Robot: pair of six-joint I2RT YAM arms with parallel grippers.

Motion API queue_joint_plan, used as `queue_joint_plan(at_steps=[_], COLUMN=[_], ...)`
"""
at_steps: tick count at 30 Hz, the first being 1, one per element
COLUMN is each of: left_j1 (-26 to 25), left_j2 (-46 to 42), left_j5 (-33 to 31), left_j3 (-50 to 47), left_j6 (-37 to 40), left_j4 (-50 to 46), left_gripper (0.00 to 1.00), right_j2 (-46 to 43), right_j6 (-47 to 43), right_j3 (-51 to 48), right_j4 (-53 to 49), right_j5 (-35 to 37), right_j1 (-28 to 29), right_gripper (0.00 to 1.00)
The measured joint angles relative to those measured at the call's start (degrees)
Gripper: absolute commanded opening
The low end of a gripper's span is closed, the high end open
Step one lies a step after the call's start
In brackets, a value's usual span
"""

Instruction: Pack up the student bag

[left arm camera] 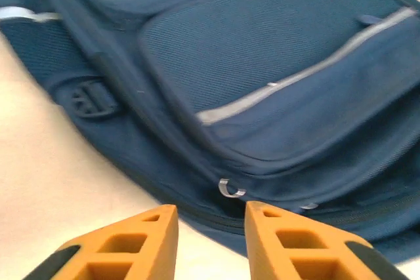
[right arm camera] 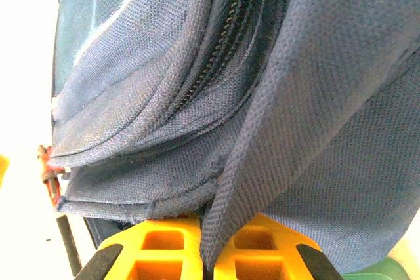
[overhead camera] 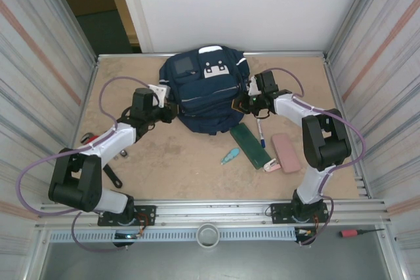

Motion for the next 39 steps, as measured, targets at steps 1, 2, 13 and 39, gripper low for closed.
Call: queue_joint_plan(at_steps=[1,2,13,39], left_j1=[0.00,-0.02,-1.51,-2.38], left_j2=[0.15,0.39,10.93,16.11], left_j5=[1.90,3.39,11.17,10.45], left_j3=[0.02,0.13,7.48,13.11], left_j6=[-0.02,-0.07,3.28,8.76], left_j4=[-0.04,-0.20,-5.18,-14.21], left_gripper=[0.45,0.47,0.51,0.37], right_j2=[0.00,0.00,0.00,0.02], right_j6=[-0.02,-0.09,-0.20,-0.20], right_j3=[0.15,0.24,0.90,1.03], right_j4=[-0.20,-0.28,-1.11,-1.18], right_j5=[-0.04,-0.04,-0.87,-1.29], right_j1=[-0.04,-0.04,-0.13,-0.26], right_gripper=[0.00,0.00,0.00,0.00])
